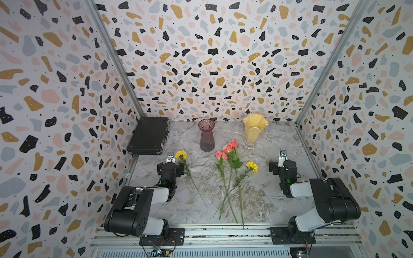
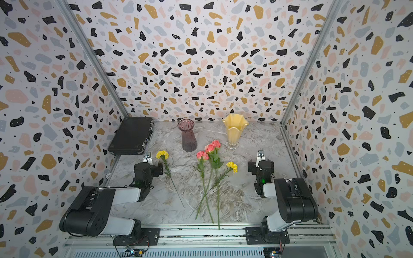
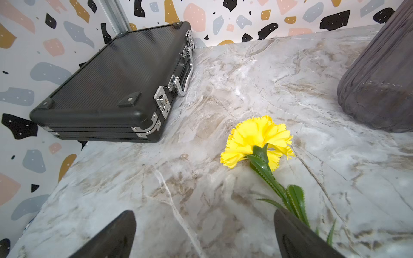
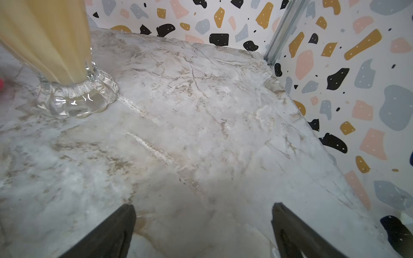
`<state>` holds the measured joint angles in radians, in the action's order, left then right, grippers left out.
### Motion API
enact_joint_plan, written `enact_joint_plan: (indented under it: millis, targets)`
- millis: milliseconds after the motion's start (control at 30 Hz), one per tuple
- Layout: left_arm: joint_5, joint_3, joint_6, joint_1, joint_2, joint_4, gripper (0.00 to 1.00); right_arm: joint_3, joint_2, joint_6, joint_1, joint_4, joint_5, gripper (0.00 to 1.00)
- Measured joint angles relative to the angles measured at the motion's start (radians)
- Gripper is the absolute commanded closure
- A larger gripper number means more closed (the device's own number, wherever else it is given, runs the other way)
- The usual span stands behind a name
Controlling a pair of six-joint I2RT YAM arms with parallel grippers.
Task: Arrange the flowers in different vases according to their colors
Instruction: Pick up the flower at the center of the board.
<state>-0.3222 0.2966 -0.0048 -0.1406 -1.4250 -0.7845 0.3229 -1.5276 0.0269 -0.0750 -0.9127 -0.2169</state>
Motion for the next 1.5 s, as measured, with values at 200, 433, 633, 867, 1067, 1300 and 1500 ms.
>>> enact_joint_plan:
  millis: [200,433,633,867,1067,1300,1500]
  targets:
    - [0.000,0.000,0.000,0.000,0.000,0.000,0.01,0.000,0.000,0.000,0.000,0.000,0.000,0.00]
    - [0.000,0.000,0.000,0.000,0.000,0.000,0.01,0.000,0.000,0.000,0.000,0.000,0.000,0.00]
    - [0.000,0.000,0.000,0.000,0.000,0.000,0.01,0.000,0.000,0.000,0.000,0.000,0.000,0.00]
    - [0.000,0.000,0.000,0.000,0.000,0.000,0.01,0.000,0.000,0.000,0.000,0.000,0.000,0.00]
    - [0.000,0.000,0.000,0.000,0.000,0.000,0.01,-0.078,0.121,0.053,-0.086,-0.005,-0.048,0.00]
    - [0.010,0.000,0.002,0.000,0.000,0.000,0.01,0.144,0.642,-0.074,-0.228,0.521,-0.015,0.00]
    - [0.082,0.004,0.029,-0.006,0.036,0.048,0.00,0.138,0.647,-0.405,-0.213,0.727,-0.051,0.00]
